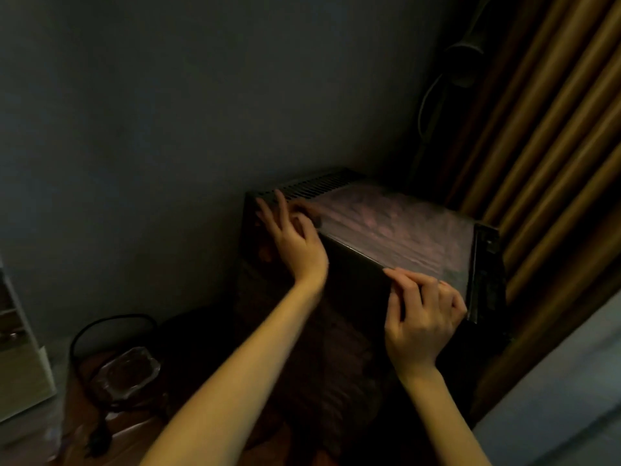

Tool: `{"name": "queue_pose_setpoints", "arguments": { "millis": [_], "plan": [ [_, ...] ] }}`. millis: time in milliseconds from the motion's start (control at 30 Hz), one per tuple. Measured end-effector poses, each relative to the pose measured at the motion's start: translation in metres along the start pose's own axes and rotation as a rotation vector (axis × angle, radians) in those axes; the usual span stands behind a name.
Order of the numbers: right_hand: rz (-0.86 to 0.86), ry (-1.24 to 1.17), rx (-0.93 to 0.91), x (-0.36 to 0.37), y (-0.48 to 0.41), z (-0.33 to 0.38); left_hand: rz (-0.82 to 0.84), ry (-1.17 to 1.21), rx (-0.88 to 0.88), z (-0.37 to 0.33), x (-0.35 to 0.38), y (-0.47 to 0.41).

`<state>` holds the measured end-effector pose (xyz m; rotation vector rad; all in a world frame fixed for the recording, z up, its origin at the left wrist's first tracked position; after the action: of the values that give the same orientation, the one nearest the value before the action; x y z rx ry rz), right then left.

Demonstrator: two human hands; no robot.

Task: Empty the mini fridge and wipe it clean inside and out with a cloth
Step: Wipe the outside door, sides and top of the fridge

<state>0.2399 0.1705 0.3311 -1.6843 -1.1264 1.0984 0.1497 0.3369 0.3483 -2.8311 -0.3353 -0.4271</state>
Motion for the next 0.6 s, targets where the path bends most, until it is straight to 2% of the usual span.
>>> {"name": "queue_pose_setpoints", "arguments": {
  "millis": [167, 233, 333, 400, 500, 600],
  "plan": [
    [-0.001, -0.015, 0.0, -0.003, -0.003, 0.001, -0.113, -0.006, -0.416, 0.018, -0.028, -0.077],
    [-0.008, -0.013, -0.003, -0.003, -0.003, 0.003, -0.121, -0.018, -0.492, 0.037, -0.039, -0.07],
    [-0.026, -0.013, 0.008, -0.002, -0.002, 0.004, -0.074, -0.074, -0.513, 0.06, -0.042, -0.02],
    [-0.029, -0.015, 0.017, -0.001, -0.002, 0.004, -0.004, -0.073, -0.472, 0.067, -0.036, 0.023],
    [-0.021, -0.017, 0.011, -0.001, -0.002, 0.004, 0.146, -0.115, -0.229, 0.056, -0.024, 0.083],
    [-0.013, -0.029, -0.002, -0.002, -0.002, 0.004, 0.217, -0.131, -0.024, 0.025, -0.008, 0.092]
  ]
}}
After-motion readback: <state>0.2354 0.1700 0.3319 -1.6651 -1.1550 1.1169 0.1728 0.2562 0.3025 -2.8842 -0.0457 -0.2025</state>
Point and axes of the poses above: each hand's wrist, its own y-axis away from the middle knuckle, its own x-axis out of the palm, z = x × y, the point moved 2 cm from there along -y, towards the middle knuckle, and after that the axes turned 15 degrees about -x, right-handed, at the moved point
